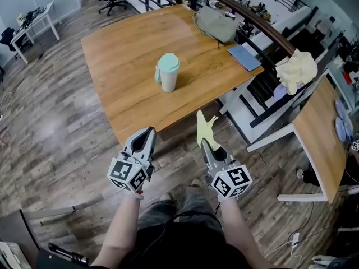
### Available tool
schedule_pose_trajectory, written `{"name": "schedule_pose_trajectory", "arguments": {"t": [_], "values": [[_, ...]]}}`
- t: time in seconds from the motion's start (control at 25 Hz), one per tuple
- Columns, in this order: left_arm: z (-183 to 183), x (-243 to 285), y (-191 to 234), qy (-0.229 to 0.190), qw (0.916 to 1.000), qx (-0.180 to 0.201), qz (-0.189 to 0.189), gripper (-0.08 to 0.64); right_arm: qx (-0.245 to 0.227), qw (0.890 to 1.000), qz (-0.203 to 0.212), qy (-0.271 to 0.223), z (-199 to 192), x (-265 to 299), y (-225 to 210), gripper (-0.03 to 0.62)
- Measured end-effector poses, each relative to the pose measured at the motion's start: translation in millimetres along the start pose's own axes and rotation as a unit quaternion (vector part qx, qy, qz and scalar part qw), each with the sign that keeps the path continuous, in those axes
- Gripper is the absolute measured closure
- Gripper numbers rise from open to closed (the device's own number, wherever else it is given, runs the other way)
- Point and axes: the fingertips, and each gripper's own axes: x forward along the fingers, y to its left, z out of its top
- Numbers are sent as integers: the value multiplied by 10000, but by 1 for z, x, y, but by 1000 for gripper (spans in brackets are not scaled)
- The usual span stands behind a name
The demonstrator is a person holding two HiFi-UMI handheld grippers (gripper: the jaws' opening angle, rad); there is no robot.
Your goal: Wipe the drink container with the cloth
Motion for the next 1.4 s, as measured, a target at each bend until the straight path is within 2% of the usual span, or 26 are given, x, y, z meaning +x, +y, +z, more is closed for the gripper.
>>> {"name": "schedule_pose_trajectory", "arguments": {"t": [0.24, 0.48, 0.72, 0.96, 1.12, 1.24, 1.4], "values": [[5, 33, 20, -59, 9999, 72, 130, 563, 63, 9995, 283, 94, -3, 46, -24, 569], [13, 84, 44, -89, 9990, 124, 421, 563, -14, 9975, 678, 210, 13, 106, -54, 569], [2, 135, 58, 22, 9975, 192, 678, 556, -43, 9938, 1017, 450, 11, 147, -85, 569], [-4, 172, 73, 379, 9913, 609, 1101, 378, 76, 9907, 1154, 714, 5, 171, -119, 569], [3, 199, 87, 547, 9818, 977, 1533, 234, 11, 9864, 1409, 842, 8, 184, -134, 569], [4, 217, 101, 674, 9722, 1185, 1902, 162, -53, 9826, 1607, 927, 9, 194, -147, 569], [4, 239, 115, 864, 9642, 1223, 2188, 102, -65, 9778, 1832, 1015, 8, 204, -164, 569]]}}
